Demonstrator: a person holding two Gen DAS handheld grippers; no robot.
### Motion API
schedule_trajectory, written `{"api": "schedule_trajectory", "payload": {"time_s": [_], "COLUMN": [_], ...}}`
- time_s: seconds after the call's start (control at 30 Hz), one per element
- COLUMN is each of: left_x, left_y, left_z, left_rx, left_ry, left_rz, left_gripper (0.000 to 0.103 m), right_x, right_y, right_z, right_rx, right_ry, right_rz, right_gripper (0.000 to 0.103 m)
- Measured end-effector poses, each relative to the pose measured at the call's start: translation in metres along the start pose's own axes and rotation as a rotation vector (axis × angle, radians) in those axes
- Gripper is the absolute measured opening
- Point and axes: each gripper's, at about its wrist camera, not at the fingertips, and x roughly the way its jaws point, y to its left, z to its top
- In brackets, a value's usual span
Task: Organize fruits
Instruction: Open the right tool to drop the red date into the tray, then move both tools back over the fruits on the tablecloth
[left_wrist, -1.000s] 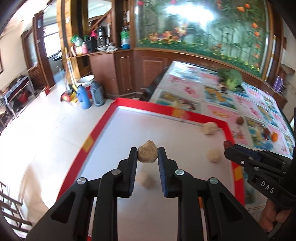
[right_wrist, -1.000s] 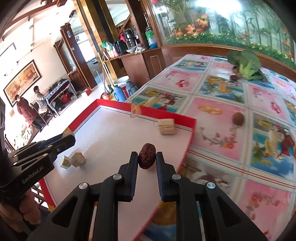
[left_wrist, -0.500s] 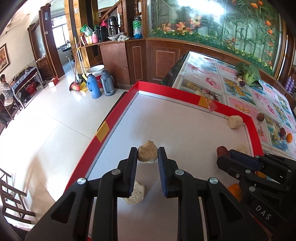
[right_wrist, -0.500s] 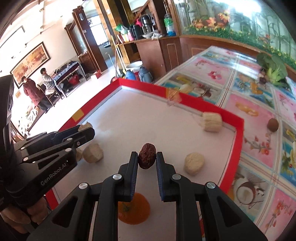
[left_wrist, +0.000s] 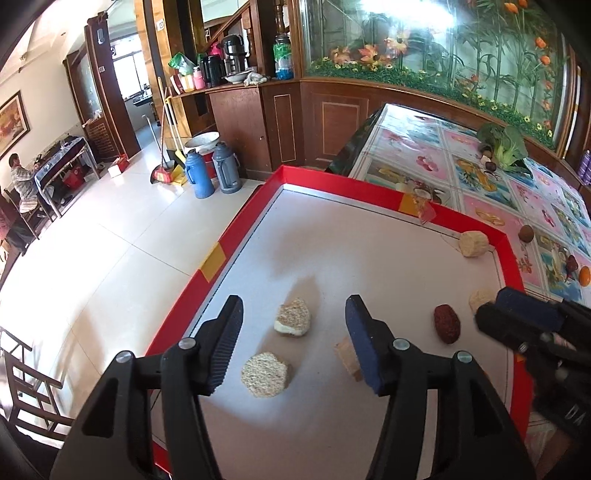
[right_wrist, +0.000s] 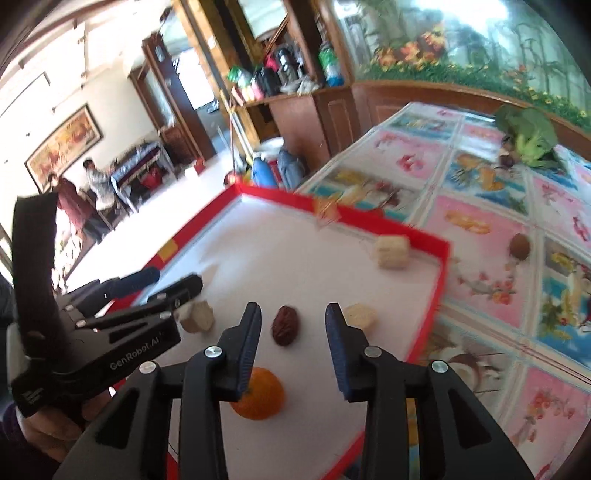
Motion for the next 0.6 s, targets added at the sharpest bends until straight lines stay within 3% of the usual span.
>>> {"api": "schedule_trajectory", "payload": {"time_s": [0.37,0.6], "left_x": [-0.023,-0.038], "left_y": [-0.042,-0.079], "left_z": [-0.003,-0.003], "left_rx": [0.077,0.147], "left_ry": [-0.031,-0.042], "left_rz": [-0.059,-0.118], "left_gripper": [0.077,0.078], "right_x": [-0.036,-0.076], "right_y": [-0.066,-0.122], "right_z": [-0.015,-0.037], "right_rx": [0.145,0.234], "right_ry": [-0.053,-0.097], "right_rz": [-0.063,-0.153], "right_gripper": [0.038,0.038]}}
